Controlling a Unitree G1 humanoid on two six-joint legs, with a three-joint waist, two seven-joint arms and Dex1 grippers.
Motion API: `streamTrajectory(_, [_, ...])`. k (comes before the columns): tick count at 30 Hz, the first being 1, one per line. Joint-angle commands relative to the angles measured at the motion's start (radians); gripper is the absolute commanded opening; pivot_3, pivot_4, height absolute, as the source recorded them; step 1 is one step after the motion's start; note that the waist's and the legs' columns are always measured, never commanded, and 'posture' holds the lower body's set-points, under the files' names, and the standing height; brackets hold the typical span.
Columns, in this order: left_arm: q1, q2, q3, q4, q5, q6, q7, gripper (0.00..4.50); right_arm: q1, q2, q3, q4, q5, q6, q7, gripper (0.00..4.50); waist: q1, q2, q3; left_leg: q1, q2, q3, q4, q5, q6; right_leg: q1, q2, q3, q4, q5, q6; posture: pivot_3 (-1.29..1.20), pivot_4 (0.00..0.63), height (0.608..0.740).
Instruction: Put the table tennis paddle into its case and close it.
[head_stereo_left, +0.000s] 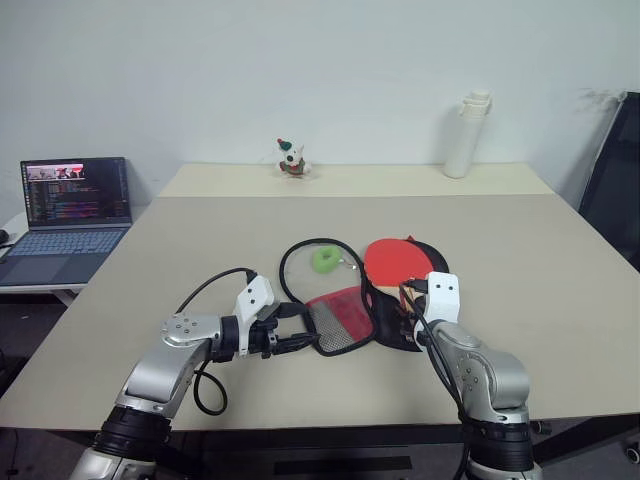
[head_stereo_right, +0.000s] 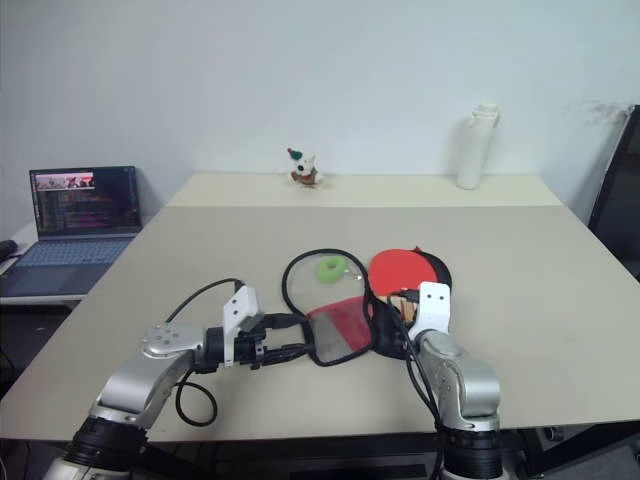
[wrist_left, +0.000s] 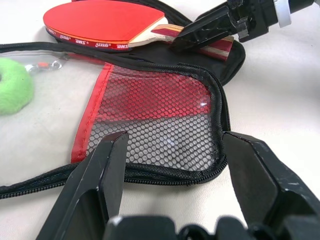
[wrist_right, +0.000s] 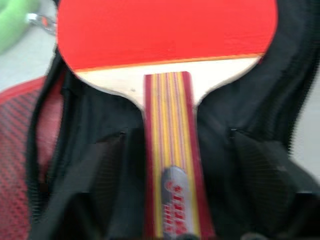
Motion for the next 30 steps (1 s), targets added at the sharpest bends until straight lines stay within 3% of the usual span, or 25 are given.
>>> streamTrajectory(1, [-0.007, 0.003, 0.017, -0.029, -0.016, -0.016, -0.003, 3.25, 0.015, -0.016, 0.020, -0.023, -0.022, -0.008, 0.008, 2.08, 0.000, 0.000, 0.000, 0.000, 0.000, 0.000, 0.000, 0.000, 0.000, 0.000, 0.000, 0.000, 0.000, 0.000, 0.000, 0.00, 0.150, 0.740])
streamTrajectory(4, [-0.010, 0.001, 0.014, -0.027, -0.016, -0.016, -0.004, 3.25, 0.027, -0.026, 0.027, -0.035, -0.035, -0.007, 0.015, 1.18, 0.000, 0.000, 0.000, 0.000, 0.000, 0.000, 0.000, 0.000, 0.000, 0.000, 0.000, 0.000, 0.000, 0.000, 0.000, 0.00, 0.150, 0.740])
streamTrajectory(21, [-0.020, -0.010, 0.003, -0.020, -0.012, -0.016, -0.009, 3.25, 0.042, 0.021, 0.003, -0.083, -0.064, 0.034, -0.002, 1.18, 0.001, 0.000, 0.000, 0.000, 0.000, 0.000, 0.000, 0.000, 0.000, 0.000, 0.000, 0.000, 0.000, 0.000, 0.000, 0.00, 0.150, 0.740])
streamTrajectory(30, [-0.014, -0.006, 0.010, -0.024, -0.011, -0.012, -0.002, 3.25, 0.018, -0.025, 0.032, -0.111, -0.044, 0.036, 0.072, 4.30, 0.002, 0.000, 0.000, 0.000, 0.000, 0.000, 0.000, 0.000, 0.000, 0.000, 0.000, 0.000, 0.000, 0.000, 0.000, 0.00, 0.150, 0.740])
